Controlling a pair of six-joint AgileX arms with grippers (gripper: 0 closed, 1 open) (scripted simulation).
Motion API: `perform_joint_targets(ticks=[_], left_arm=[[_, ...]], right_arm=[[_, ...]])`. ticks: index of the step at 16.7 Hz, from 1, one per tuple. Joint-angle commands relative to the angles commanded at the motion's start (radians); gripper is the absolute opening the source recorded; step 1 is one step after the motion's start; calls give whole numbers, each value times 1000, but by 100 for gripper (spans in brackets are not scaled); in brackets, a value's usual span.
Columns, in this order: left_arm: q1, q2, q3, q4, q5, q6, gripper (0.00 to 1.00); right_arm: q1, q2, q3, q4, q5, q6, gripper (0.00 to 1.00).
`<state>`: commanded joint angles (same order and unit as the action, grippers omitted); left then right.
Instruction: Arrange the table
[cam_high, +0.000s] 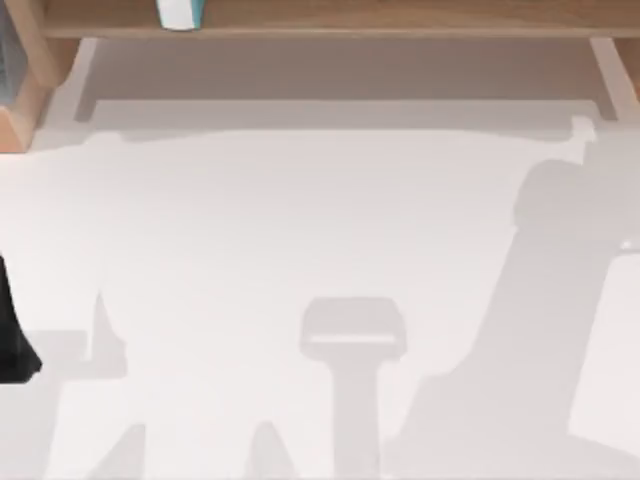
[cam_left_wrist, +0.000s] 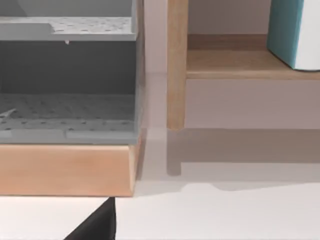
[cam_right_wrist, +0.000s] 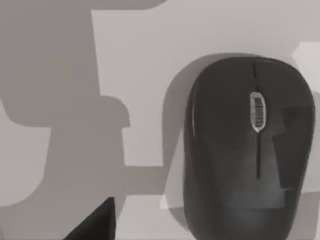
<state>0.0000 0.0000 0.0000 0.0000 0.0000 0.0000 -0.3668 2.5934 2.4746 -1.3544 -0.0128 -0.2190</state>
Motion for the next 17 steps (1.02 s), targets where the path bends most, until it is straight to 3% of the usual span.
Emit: perform_joint_targets(ticks=[17], left_arm=[[0,0,0,0,0,0,100]], right_arm=[[2,8,-103,111,0,2,100]])
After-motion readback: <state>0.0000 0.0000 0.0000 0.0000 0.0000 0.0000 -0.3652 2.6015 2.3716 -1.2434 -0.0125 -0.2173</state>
